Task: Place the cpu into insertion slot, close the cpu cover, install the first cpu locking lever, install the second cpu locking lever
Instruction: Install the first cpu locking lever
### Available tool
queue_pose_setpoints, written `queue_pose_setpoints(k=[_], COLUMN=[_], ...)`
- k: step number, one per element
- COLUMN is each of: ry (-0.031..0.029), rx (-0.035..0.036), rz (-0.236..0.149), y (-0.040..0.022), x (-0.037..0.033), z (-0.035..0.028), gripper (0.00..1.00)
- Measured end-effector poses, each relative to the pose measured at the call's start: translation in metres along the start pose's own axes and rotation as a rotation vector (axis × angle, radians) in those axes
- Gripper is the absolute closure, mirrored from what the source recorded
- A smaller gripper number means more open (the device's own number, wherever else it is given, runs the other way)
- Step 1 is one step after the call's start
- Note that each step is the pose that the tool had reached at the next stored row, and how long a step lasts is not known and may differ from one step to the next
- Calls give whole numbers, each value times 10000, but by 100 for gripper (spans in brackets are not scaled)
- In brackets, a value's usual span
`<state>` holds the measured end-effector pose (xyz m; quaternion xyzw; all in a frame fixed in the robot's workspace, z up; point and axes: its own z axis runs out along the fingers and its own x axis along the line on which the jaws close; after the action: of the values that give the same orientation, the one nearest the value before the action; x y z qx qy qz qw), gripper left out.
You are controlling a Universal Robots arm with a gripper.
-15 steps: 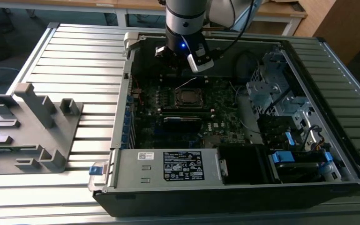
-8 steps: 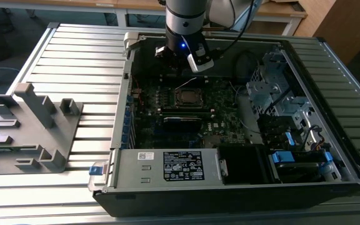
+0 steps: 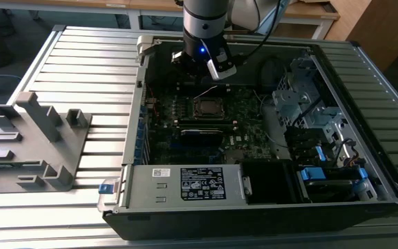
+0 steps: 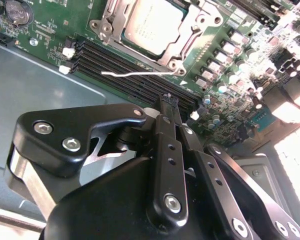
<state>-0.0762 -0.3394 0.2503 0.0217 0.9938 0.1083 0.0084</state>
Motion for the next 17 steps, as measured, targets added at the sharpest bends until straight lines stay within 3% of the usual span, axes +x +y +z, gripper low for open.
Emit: queue_pose_setpoints(k=[3,14,17], ry=[-2,-2,-6], rx=[37,41,152], rz=[-1,-1,-1], y=[2,2,2], x=[0,0,0], z=[1,0,4], gripper=[90,90,90])
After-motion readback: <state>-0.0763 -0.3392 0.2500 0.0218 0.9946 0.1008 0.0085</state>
